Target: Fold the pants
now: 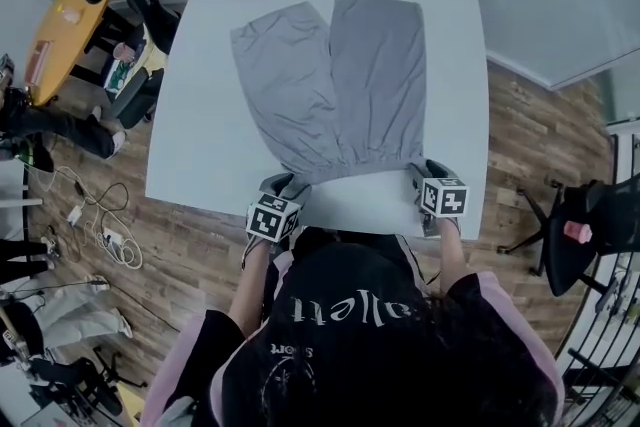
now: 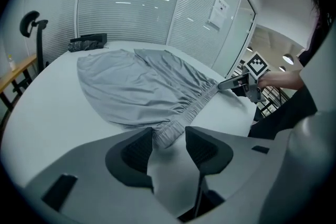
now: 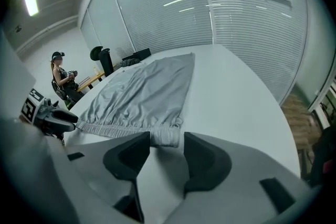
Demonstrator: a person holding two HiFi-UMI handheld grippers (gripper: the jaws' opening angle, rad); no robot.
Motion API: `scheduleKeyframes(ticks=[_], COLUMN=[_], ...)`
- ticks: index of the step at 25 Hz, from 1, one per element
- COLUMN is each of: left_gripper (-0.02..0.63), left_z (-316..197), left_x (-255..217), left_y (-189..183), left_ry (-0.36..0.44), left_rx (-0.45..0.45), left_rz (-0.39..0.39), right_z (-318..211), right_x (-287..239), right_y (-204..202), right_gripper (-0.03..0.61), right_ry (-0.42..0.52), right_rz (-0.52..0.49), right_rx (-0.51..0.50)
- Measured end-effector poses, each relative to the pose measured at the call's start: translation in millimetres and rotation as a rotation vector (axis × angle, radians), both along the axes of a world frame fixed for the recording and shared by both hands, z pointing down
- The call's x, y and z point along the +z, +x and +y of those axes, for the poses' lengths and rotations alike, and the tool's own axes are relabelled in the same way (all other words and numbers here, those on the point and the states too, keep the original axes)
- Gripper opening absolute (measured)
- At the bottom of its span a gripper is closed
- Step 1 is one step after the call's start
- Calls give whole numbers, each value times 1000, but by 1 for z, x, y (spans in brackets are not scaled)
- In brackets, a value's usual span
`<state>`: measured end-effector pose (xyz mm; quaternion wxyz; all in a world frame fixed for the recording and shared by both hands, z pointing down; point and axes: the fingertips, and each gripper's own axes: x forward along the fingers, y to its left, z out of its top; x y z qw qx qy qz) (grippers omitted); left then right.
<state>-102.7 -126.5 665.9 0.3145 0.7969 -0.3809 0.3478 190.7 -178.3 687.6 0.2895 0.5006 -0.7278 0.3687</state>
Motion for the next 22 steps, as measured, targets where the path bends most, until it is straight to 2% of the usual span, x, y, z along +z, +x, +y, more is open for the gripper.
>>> scheduleKeyframes(ticks=[2, 7, 9, 10, 15, 22], left_gripper=[201, 196, 144, 132, 72, 48], left_z=[-3, -1, 1, 2, 7, 8], left_x=[4, 9, 7, 6, -4, -35], left_y=[-2, -5, -6, -6, -6, -10], left_ry=[-4, -32, -30, -27, 2, 87], left_rx=[-32, -66, -63, -64, -64, -69], left_rz=[-6, -6, 0, 7, 41, 110], right_z=[0, 2, 4, 5, 10, 15], right_x=[4, 1, -2, -3, -17, -53], right_y=[-2, -3, -6, -8, -13, -23], right_gripper=[200, 118, 60, 52, 46, 44], right_ry=[-4, 19, 20, 18, 30, 95], right_rz=[0, -14, -46, -62, -115, -183], right_rx=[12, 54, 60, 60, 78, 94])
